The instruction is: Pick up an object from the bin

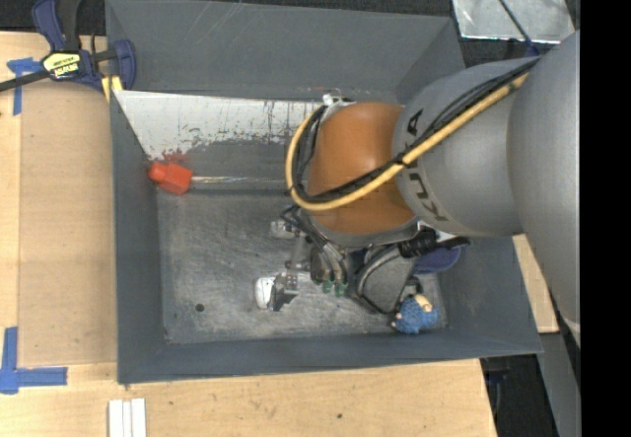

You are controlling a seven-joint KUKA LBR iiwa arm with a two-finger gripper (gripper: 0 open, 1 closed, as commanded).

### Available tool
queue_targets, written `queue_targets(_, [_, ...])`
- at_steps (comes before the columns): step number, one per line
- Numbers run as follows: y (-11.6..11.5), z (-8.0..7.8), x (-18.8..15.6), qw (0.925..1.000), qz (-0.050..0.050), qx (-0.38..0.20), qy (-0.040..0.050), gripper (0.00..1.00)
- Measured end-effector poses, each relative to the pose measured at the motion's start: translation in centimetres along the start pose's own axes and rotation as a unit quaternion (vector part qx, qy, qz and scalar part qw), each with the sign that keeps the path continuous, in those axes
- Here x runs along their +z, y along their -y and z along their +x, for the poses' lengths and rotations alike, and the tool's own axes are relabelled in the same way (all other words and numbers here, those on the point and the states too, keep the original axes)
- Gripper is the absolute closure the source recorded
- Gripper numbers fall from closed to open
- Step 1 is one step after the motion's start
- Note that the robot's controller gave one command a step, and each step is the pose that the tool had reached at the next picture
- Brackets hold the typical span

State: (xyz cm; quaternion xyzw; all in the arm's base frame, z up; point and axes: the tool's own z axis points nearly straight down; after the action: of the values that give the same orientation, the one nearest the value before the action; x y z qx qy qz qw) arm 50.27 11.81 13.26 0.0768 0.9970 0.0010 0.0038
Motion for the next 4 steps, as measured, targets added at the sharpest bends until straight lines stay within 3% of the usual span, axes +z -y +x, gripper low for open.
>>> queue_targets(1, [-6.5, 3.0, 3.6, 0.9982, 0.0, -0.059, -0.0049, 0.0])
queue_targets(2, [1.3, -2.4, 1.5, 0.9994, 0.003, -0.036, -0.0001, 0.0])
queue_targets(3, [-8.2, 0.4, -1.3, 0.9999, -0.002, 0.014, -0.0019, 0.0])
queue_targets(4, [-11.9, 3.0, -7.5, 1.0, -0.001, 0.005, -0.0007, 0.0])
